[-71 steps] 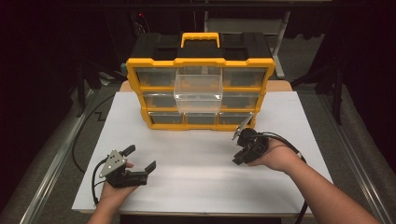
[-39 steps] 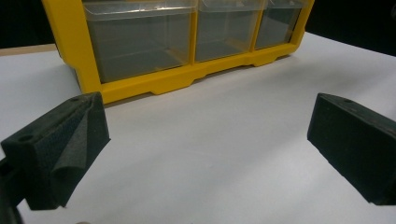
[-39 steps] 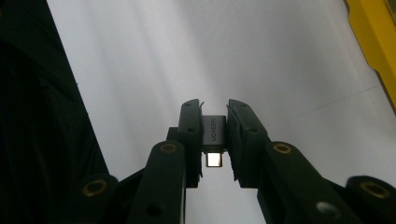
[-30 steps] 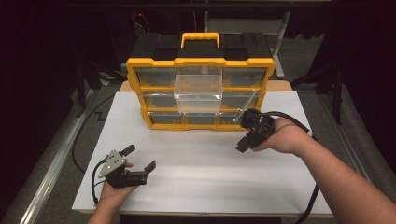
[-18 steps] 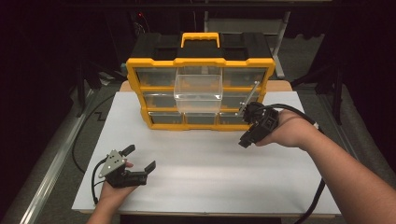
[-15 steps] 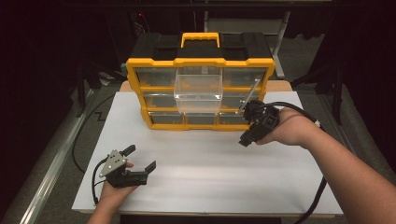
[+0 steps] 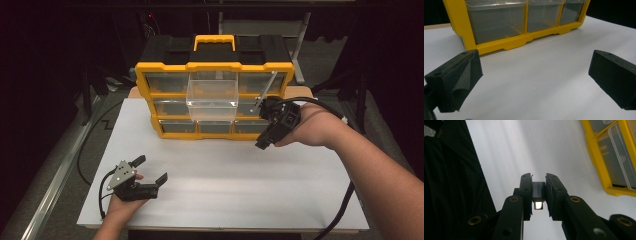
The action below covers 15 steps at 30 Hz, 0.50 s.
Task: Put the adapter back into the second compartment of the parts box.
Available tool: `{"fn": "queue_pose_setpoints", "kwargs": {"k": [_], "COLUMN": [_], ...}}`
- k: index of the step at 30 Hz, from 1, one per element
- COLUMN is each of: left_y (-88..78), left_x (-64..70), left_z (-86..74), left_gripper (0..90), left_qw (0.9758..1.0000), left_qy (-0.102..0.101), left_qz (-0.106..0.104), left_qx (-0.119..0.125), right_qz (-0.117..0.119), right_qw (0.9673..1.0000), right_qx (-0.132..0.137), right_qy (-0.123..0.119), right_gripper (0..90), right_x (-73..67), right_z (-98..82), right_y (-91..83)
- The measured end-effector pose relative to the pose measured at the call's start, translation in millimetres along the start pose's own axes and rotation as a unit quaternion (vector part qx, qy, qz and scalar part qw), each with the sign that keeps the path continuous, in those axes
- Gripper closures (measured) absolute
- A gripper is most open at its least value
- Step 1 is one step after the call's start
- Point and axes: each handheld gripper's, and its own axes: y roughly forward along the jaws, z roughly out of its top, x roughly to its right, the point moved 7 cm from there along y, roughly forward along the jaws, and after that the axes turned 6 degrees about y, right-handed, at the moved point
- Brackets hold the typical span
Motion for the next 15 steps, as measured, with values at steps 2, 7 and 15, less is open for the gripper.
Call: {"fn": "queue_pose_setpoints", "kwargs": {"k": [2, 7, 15], "left_y": [0.4, -0.1, 0.1], "left_x": [0.4, -0.7, 0.0], "left_z": [-1.0, 0.0, -0.7], "left_gripper": [0.2, 0.3, 0.3], "left_qw": [1.0000, 1.0000, 1.0000], "left_qy": [0.000, 0.000, 0.003], "left_qz": [-0.001, 0.000, -0.004], "left_qx": [-0.003, 0.000, -0.003], "right_qz": [-0.002, -0.005, -0.006], "right_qw": [1.0000, 1.0000, 0.9999], "right_qx": [0.000, 0.000, 0.009], "right_qy": [-0.001, -0.001, -0.002], "right_gripper": [77.5, 77.5, 77.5], "right_x": [-0.7, -1.6, -2.7], "right_z": [2.8, 9.0, 16.9], "right_y": [-3.9, -13.3, -28.0]}}
